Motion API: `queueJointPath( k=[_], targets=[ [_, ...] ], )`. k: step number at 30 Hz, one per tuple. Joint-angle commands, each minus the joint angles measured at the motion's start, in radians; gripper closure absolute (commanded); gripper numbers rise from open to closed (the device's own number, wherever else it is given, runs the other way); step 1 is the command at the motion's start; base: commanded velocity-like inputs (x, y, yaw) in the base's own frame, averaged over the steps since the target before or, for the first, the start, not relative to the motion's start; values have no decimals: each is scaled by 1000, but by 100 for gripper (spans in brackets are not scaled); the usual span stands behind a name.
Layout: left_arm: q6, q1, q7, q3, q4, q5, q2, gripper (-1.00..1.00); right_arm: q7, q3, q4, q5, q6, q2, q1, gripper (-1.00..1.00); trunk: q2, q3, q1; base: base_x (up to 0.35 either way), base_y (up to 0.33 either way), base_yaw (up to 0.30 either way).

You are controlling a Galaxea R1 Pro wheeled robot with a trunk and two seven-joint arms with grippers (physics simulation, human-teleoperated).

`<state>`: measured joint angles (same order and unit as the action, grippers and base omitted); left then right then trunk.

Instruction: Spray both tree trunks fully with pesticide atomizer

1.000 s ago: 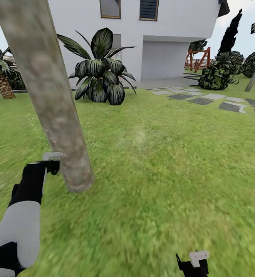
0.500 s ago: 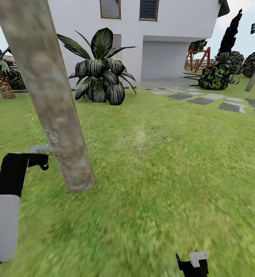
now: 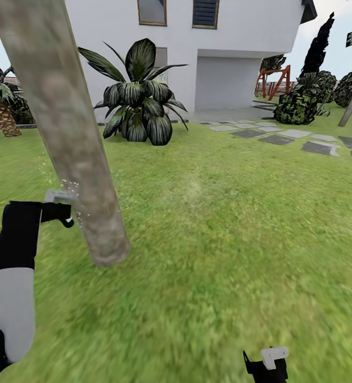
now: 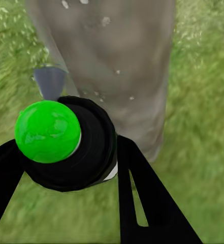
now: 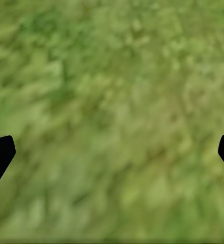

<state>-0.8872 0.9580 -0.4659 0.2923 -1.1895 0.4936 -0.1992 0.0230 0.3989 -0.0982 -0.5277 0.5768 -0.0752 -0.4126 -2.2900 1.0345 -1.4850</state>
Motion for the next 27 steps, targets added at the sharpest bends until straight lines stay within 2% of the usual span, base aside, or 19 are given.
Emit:
queueJointPath(
  k=[1,11,20,24,27],
  targets=[
    [-2,0,0,0,-11,-1,0,100,0,0,0,0,0,0,0,-100,0,0,0,0,-227,0],
    [-24,1,4,1,-30,6,-1,100,0,0,0,0,0,1,0,-100,0,0,0,0,-268,6],
    [-55,-10,6,0,-29,8,0,100,0,0,0,0,0,3,0,-100,0,0,0,11,-273,253],
    [-55,-19,12,1,-15,8,0,100,1,0,0,0,0,2,0,-100,0,0,0,88,-273,73],
    [-53,-23,39,-1,6,7,3,100,1,0,0,0,0,2,0,-100,0,0,0,106,-273,2]
  ],
)
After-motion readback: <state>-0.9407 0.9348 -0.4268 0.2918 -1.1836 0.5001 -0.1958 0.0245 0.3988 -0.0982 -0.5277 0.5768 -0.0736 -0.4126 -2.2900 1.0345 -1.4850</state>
